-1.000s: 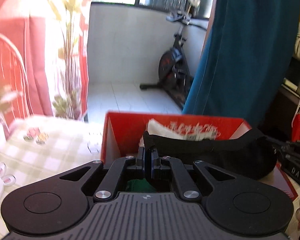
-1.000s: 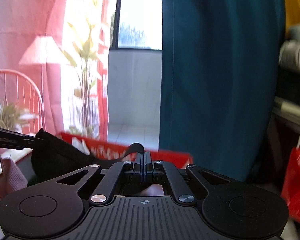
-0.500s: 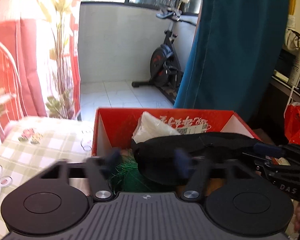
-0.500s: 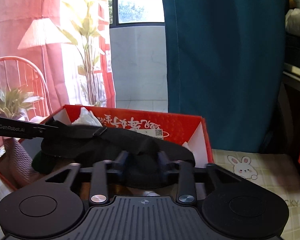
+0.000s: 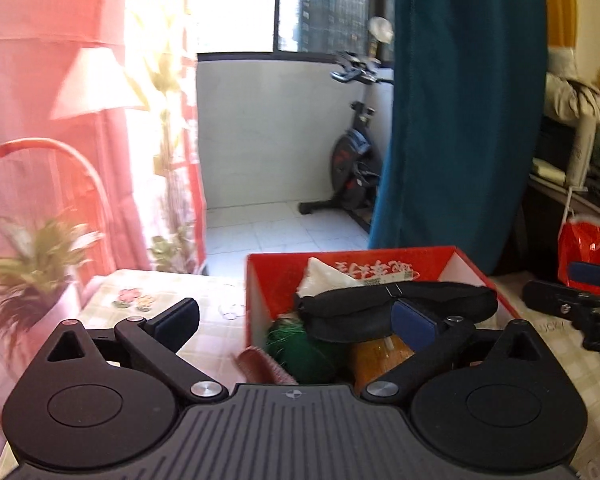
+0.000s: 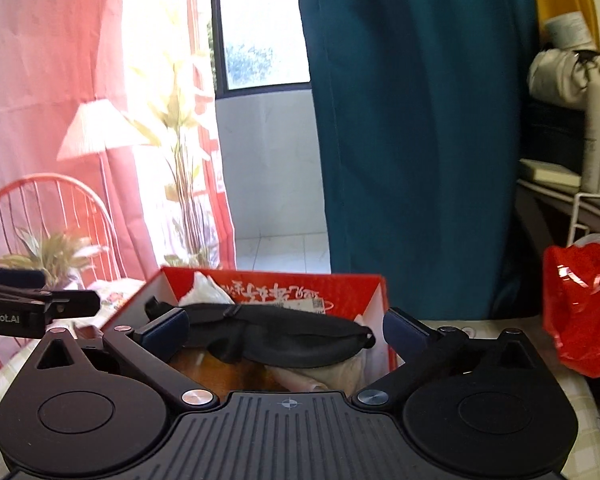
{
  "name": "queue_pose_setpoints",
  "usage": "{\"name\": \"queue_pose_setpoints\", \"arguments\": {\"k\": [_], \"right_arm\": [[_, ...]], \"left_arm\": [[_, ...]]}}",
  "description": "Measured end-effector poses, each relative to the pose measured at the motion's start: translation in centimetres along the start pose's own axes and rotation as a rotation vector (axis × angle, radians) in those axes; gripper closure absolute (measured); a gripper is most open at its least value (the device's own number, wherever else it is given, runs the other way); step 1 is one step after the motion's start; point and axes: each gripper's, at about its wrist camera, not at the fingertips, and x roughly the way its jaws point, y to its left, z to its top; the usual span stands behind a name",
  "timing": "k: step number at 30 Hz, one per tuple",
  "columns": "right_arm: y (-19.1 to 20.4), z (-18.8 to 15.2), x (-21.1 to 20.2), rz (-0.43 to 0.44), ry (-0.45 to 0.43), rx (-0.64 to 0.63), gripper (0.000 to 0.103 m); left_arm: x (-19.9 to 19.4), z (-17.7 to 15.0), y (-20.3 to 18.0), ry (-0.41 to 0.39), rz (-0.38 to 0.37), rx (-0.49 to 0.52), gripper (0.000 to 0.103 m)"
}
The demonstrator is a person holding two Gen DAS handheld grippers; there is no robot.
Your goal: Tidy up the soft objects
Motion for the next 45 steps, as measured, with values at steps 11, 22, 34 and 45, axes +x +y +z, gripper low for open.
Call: {"name": "queue_pose_setpoints", "arguments": {"k": [11,22,34,45], "right_arm": [[1.1,0.3,-9.6,-0.044,-0.078,0.073,0.000],[3.9,1.3,-19.5,0.005,-0.175,0.038,0.000],[5.3,1.0,-23.3,-0.021,-0.183,0.042,0.000],[6.1,0.7,-23.1,-0.018,-0.168,0.024,0.000]], "left_arm": [[-9.7,0.5,-1.0,-0.068,0.039,-0.032,0.000],[-18.7,-0.3,-2.5,-0.108,0.080,-0.032,0.000],[-22.4,-1.3,-3.7,-0.143,0.165,-0.012,0.000],[-23.3,-1.5,-3.1,-0.143,0.174,-0.040,0.000]]}}
